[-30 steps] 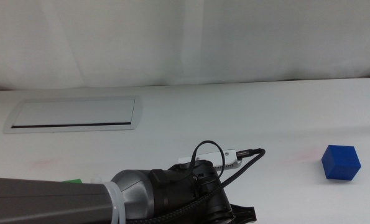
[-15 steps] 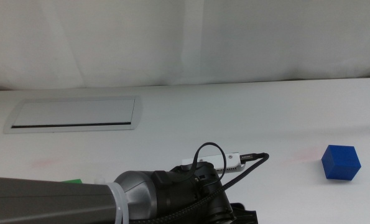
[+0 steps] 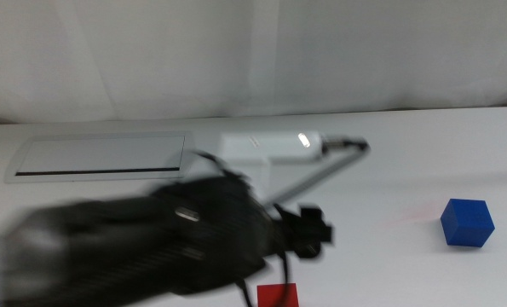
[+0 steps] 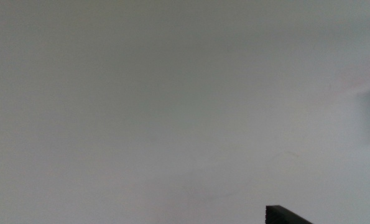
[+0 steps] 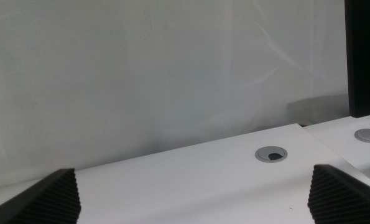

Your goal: Stack red cubes first, then green, then blue cubes in a specific spot.

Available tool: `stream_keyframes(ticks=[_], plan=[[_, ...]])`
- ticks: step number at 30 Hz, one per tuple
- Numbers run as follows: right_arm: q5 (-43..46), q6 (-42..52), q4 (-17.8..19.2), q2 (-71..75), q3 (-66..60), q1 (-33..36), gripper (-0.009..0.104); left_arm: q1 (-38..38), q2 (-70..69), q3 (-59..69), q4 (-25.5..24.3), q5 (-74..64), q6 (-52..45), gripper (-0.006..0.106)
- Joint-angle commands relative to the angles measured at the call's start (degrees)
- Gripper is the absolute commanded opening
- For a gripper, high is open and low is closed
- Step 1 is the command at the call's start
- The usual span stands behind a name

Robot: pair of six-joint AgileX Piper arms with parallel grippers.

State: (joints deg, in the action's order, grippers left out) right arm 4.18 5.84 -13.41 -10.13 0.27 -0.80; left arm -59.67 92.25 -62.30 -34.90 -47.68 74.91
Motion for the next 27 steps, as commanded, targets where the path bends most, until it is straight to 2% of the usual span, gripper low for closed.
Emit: stream_keyframes(ticks=[1, 8, 14, 18, 22, 27], plan=[[0.8, 0.1, 0.3, -0.1, -2.4, -0.4, 0.103, 1.9, -5.2, -0.4, -2.6, -3.9, -3.1, 0.093], [1.0, 0.1, 0.3, -0.1, -2.4, -0.4, 0.103, 16.0, -20.1, -0.3, 4.4, -9.7, -26.3, 0.093], [1.0, 0.1, 0.3, -0.1, -2.4, -0.4, 0.103, 31.8, -30.1, -0.2, 14.1, -17.2, -42.8, 0.093], [1.0, 0.1, 0.3, -0.1, -2.4, -0.4, 0.103, 40.4, -34.3, 1.4, 20.5, -20.3, -49.1, 0.093], [1.0, 0.1, 0.3, -0.1, -2.4, -0.4, 0.103, 46.9, -36.2, 6.7, 26.1, -16.8, -50.7, 0.093], [1.1, 0.1, 0.3, -0.1, -2.4, -0.4, 0.103, 48.3, -34.6, 12.0, 30.6, -9.6, -50.5, 0.093]])
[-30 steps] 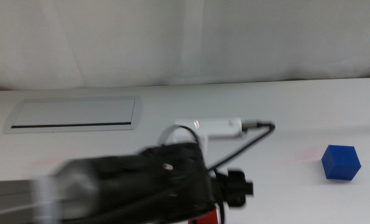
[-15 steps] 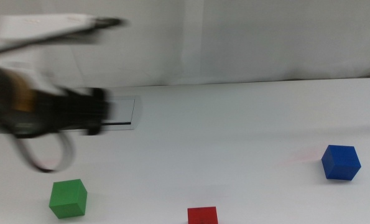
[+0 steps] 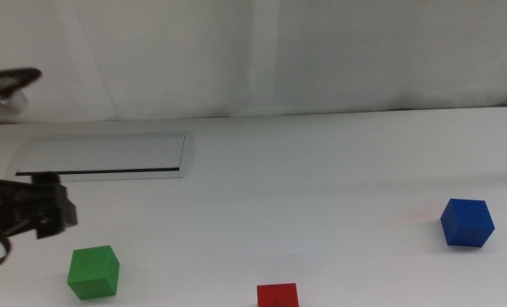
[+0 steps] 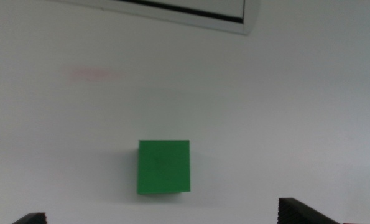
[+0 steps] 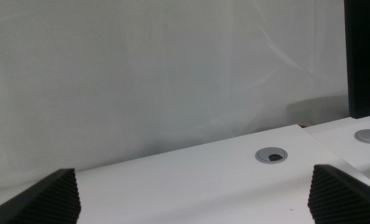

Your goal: Stack red cubes first, then green, then blue cubes in a specific spot.

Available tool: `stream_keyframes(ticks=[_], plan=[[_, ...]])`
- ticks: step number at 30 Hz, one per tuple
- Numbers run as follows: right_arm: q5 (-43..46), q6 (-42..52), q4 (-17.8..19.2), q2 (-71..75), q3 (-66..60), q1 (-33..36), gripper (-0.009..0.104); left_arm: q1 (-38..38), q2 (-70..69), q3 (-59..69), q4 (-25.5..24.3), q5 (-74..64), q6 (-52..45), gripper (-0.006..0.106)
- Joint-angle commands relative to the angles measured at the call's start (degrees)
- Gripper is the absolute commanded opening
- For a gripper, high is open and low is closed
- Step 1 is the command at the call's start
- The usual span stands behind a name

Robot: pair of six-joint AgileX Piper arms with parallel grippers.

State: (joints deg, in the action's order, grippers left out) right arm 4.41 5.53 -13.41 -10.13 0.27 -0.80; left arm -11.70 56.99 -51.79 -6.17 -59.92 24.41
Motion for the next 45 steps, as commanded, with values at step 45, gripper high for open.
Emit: stream_keyframes(ticks=[45], plan=[[1.2, 0.5, 0.4, -0.1, -2.4, -0.4, 0.103, 0.3, 34.7, 7.5, -0.5, 21.9, 1.6, 0.089]])
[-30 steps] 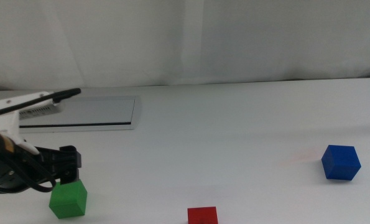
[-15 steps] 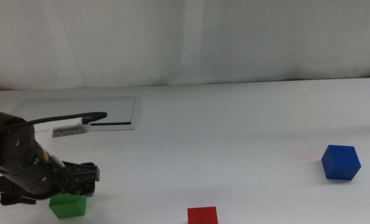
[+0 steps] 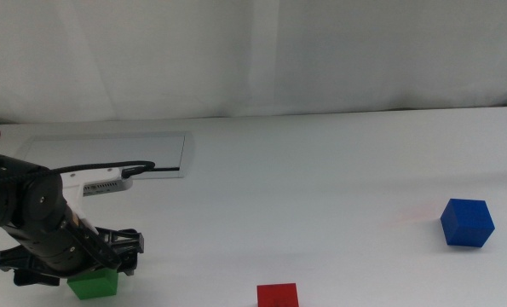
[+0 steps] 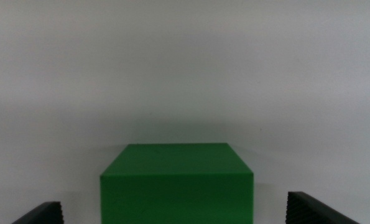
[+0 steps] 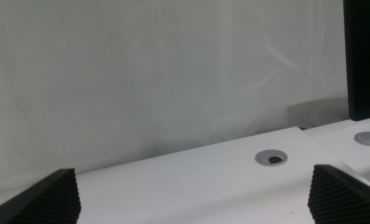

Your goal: Stack red cubes first, then green, then blue cubes in a specific spot.

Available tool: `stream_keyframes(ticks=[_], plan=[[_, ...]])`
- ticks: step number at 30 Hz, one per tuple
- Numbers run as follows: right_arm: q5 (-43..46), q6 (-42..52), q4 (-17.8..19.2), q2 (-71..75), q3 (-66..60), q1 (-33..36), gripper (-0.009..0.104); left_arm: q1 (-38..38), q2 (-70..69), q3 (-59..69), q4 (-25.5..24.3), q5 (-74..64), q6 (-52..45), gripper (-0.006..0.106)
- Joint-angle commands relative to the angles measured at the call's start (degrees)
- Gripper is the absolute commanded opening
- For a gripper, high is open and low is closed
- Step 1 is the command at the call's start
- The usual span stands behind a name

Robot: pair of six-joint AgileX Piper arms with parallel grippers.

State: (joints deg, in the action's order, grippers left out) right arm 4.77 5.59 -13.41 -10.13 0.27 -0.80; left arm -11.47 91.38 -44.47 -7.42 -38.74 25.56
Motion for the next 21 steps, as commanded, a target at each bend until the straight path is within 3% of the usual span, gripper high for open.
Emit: stream_keyframes(ticks=[1, 4, 6, 9, 12, 21], plan=[[0.8, 0.4, 0.4, -0.1, -2.4, -0.4, 0.103, 0.1, 0.3, 0.2, 0.8, 1.0, 0.4, 0.088], [0.8, 0.4, 0.4, -0.1, -2.4, -0.4, 0.103, 0.1, 0.4, 0.2, 0.8, 1.1, 1.0, 0.079], [0.8, 0.4, 0.4, -0.1, -2.4, -0.4, 0.103, 0.1, 0.4, 0.2, 0.8, 1.4, 1.1, 0.067], [0.8, 0.4, 0.4, -0.1, -2.4, -0.4, 0.103, 0.1, 0.5, 0.2, 0.3, 1.2, 3.3, 0.036], [0.8, 0.4, 0.5, -0.1, -2.4, -0.4, 0.103, 0.1, 1.1, 0.2, 0.5, 1.0, 4.0, -0.003], [0.8, 0.4, 0.5, -0.1, -2.4, -0.4, 0.103, 0.1, 2.3, 0.1, 0.9, 1.5, 4.4, -0.003]])
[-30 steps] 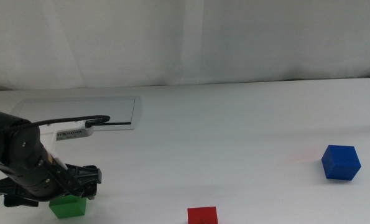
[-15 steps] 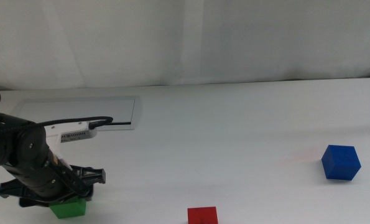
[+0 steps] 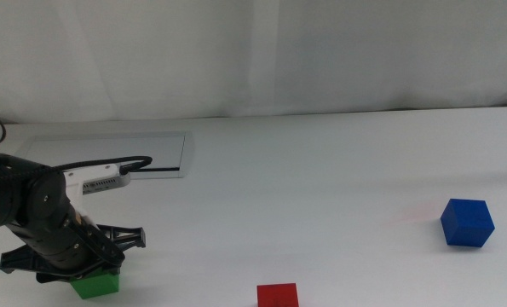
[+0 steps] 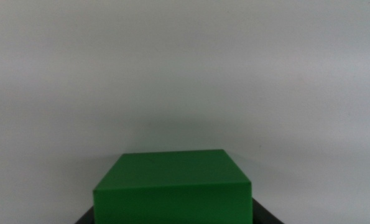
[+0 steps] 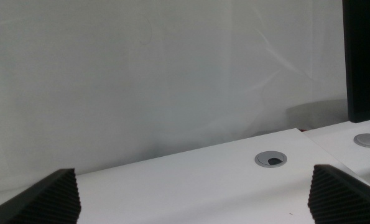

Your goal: Stack red cubes first, then green, then blue cubes in a specific spot.

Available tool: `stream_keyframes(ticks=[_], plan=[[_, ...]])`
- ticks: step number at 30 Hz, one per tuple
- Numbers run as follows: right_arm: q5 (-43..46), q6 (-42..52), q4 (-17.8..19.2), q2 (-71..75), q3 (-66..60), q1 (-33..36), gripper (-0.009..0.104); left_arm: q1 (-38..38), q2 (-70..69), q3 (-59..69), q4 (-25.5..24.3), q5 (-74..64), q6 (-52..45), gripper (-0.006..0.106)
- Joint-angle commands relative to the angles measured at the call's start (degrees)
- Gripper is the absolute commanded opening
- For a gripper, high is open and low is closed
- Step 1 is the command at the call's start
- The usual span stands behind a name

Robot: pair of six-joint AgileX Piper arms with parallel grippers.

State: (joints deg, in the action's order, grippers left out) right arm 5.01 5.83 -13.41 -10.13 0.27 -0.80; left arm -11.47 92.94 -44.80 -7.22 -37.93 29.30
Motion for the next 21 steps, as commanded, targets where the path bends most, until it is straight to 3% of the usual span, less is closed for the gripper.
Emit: stream_keyframes(ticks=[1, 12, 21], plan=[[0.6, 0.2, 0.5, -0.1, -2.4, -0.4, 0.103, 0.1, 0.2, 0.4, 0.7, 0.7, 0.7, -0.003], [0.6, 0.2, 0.5, -0.1, -2.4, -0.4, 0.103, -1.9, -15.4, -2.0, 3.8, -5.6, -1.4, -0.003], [0.6, 0.2, 0.4, -0.1, -2.4, -0.4, 0.103, -20.0, -21.2, -15.0, 2.3, -16.4, 6.6, -0.003]])
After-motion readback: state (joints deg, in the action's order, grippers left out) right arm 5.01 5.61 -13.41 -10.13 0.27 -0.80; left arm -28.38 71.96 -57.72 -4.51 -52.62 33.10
